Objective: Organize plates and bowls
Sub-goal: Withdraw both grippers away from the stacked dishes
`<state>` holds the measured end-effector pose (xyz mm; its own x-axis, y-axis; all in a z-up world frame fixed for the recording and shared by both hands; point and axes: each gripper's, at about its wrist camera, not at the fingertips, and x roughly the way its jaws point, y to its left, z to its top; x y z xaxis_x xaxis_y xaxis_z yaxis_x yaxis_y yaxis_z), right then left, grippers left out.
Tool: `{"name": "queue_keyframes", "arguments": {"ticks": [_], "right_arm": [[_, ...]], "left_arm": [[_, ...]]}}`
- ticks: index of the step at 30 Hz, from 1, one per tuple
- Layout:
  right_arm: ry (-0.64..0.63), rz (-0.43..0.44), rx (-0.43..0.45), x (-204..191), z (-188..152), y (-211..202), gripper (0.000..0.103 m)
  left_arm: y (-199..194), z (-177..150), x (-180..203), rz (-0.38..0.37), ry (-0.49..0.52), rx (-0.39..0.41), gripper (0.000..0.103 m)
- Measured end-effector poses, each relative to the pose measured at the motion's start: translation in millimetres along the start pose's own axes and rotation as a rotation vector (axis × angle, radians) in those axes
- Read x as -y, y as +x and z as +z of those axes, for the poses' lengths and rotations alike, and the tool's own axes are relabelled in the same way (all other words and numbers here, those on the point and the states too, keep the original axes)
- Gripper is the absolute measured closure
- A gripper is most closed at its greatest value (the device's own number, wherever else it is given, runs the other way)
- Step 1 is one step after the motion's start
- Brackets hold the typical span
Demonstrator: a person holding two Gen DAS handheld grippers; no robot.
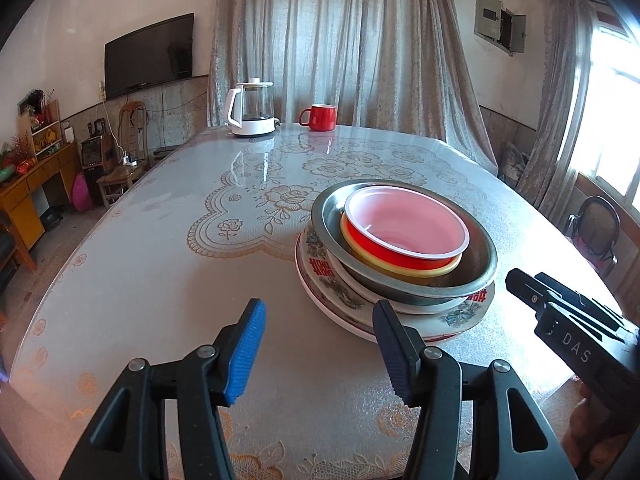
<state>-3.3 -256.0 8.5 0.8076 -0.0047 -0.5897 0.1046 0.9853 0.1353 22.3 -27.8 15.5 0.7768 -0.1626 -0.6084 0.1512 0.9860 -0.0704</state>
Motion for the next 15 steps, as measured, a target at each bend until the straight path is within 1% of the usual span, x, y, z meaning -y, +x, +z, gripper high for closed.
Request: {"name": "queue_keyframes", "arguments": {"ticks": [4, 8, 9, 10, 11, 13, 15], "right_arm": [[-0.036, -0.026, 0.023, -8.1, -2.6, -6.0, 0.063], [-0.063, -0.063, 0.059, -13.9, -3.1, -14.2, 0.061], [-0.063, -0.067, 0.062, -14.1, -3.2, -15.2, 0.061], [-0.062, -0.067, 0.062, -14.7, -3.4, -16.8, 0.060], [-0.062, -0.070, 0.061, -14.9, -3.6, -17.3, 0.058], [-0.064, -0.078, 0.060, -15.5, -4.5, -17.8, 0.052], [-0.065, -0.079, 0.062, -16.1, -5.4, -18.6, 0.050]], "left_arm": [[-1.6, -0.2, 0.9, 0.009, -0.002, 0.007, 0.046], [-7.6, -1.2, 4.7, 0.035, 0.014, 0.042, 0.046], [-8.1, -1.3, 5.3, 0.037, 0.018, 0.046, 0.044], [-8.1, -1.3, 5.6, 0.041, 0.020, 0.051, 0.041], [-8.0, -1.8, 6.1, 0.045, 0.024, 0.055, 0.041], [-6.5, -2.8, 6.0, 0.046, 0.026, 0.054, 0.041], [-5.4, -3.5, 5.5, 0.045, 0.020, 0.052, 0.041]]}}
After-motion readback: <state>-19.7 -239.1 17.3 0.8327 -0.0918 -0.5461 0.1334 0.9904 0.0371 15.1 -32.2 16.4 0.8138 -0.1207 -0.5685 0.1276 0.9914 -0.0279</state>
